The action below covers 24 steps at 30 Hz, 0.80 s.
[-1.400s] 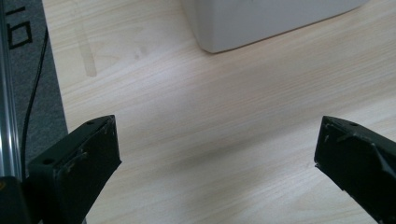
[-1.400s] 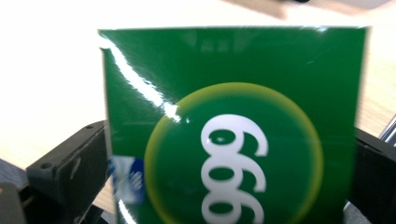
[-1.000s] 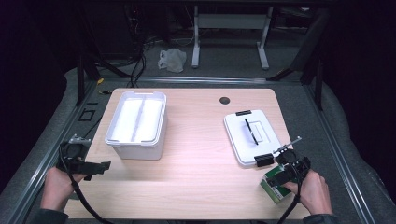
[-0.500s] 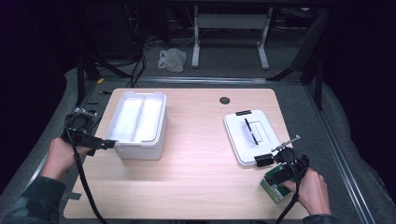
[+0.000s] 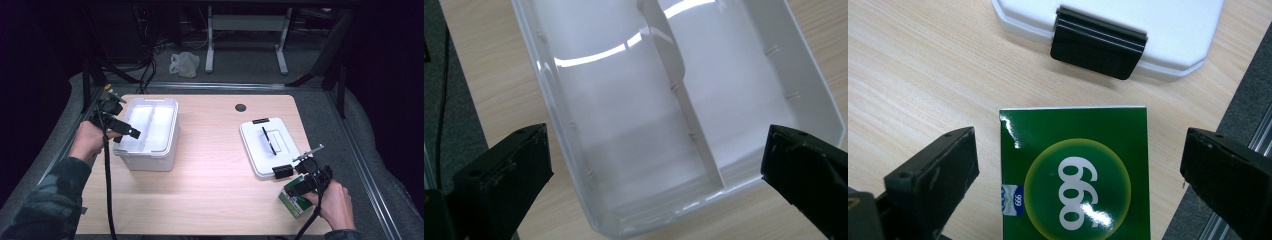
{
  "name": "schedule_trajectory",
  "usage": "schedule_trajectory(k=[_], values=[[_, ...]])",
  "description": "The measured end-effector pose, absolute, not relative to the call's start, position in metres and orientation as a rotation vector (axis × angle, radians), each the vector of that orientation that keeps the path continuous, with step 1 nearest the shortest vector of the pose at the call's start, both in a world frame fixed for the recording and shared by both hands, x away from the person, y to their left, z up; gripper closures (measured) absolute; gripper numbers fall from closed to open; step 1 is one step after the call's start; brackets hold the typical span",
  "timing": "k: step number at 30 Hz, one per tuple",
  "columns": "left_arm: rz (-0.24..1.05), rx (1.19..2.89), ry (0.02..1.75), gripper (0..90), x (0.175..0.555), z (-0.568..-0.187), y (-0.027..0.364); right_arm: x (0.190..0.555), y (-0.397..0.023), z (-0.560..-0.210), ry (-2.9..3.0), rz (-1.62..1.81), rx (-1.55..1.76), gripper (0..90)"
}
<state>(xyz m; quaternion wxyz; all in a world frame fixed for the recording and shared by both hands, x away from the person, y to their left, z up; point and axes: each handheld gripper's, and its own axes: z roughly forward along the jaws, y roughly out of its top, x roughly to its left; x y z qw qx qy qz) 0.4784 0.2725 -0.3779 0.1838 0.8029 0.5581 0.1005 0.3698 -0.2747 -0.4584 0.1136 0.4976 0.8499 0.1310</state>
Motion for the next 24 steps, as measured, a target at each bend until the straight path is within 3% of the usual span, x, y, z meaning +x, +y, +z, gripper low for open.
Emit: schedule_trajectory(k=[9, 16, 19, 20, 21, 23, 24], values=[[0.204, 2.298, 1.667, 1.7, 0.512, -0.389, 0.253, 0.37, -0.275, -0.458, 2.492, 0.383, 1.459, 2.7], [0.124, 2.3, 1.728, 11.9, 0.535, -0.401, 0.244, 0.37, -0.276, -0.459, 2.493, 0.385, 1.463, 3.6], [0.11, 2.294, 1.756, 17.6, 0.543, -0.405, 0.24, 0.371, -0.276, -0.459, 2.497, 0.384, 1.462, 3.8], [0.11, 2.287, 1.767, 22.0, 0.545, -0.406, 0.239, 0.37, -0.276, -0.459, 2.495, 0.385, 1.462, 3.9], [0.101, 2.292, 1.776, 32.4, 0.549, -0.409, 0.236, 0.37, -0.276, -0.459, 2.495, 0.386, 1.462, 4.1], [0.099, 2.301, 1.782, 40.6, 0.55, -0.41, 0.234, 0.37, -0.276, -0.459, 2.495, 0.385, 1.461, 4.2], [0.115, 2.307, 1.79, 40.6, 0.551, -0.41, 0.232, 0.37, -0.276, -0.459, 2.496, 0.385, 1.463, 4.2]])
